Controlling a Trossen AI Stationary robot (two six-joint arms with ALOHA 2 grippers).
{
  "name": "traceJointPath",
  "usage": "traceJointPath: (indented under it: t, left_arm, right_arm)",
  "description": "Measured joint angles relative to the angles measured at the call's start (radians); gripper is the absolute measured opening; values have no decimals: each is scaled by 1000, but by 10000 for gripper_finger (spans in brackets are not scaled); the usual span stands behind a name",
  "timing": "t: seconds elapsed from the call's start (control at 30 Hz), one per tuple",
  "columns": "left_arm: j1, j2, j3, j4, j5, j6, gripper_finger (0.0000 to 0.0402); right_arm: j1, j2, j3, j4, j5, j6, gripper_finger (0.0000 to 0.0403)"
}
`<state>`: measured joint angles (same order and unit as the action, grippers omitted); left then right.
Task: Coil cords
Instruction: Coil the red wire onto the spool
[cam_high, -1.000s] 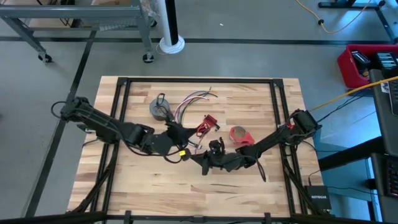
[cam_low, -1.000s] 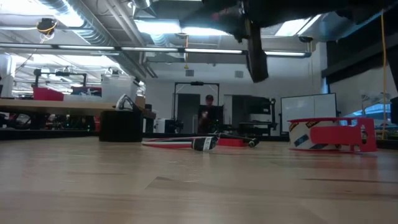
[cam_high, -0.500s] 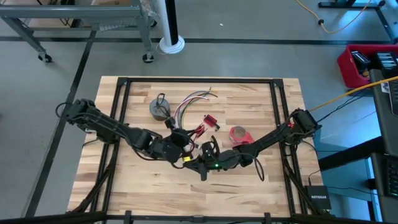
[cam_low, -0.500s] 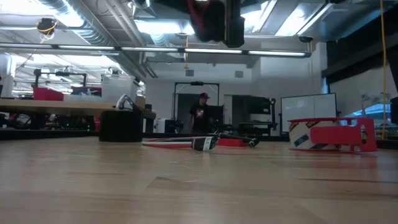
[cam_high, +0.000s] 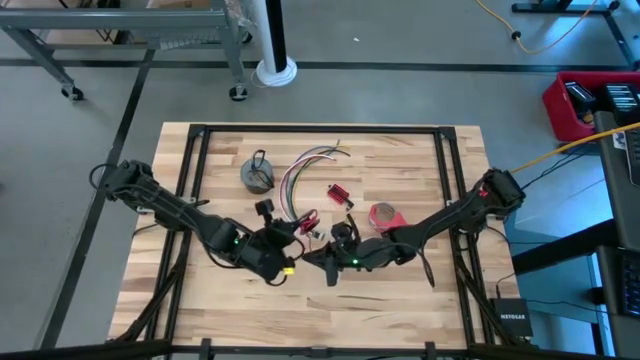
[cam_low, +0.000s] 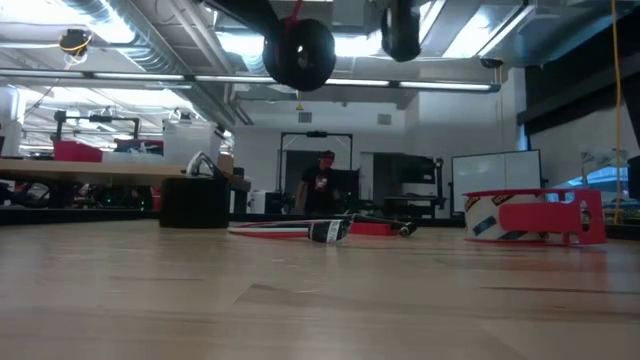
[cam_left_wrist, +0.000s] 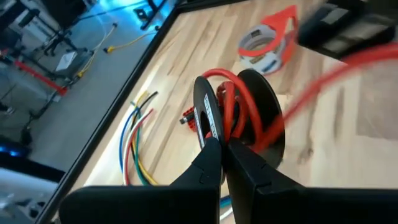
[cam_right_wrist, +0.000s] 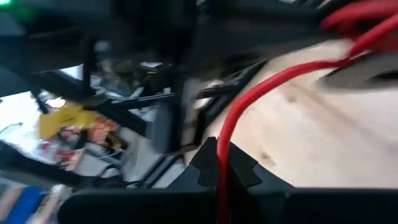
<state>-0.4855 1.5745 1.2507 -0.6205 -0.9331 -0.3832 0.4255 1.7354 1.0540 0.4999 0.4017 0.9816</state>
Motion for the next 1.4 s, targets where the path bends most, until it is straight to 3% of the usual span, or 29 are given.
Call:
traceJointPath:
  t: [0.37, 0.9, 1.4]
  left_arm:
    - [-74, 0, 0, -12, 9, 17, 0]
    - [-130, -2, 0, 3, 8, -17, 0]
    - [-170, -2, 0, 135, -116, 7, 0]
  right_arm:
    - [0, -77, 0, -193, 157, -49, 1]
    - [-1, -82, 0, -405, 303, -46, 1]
    - [-1, -82, 0, -473, 311, 13, 1]
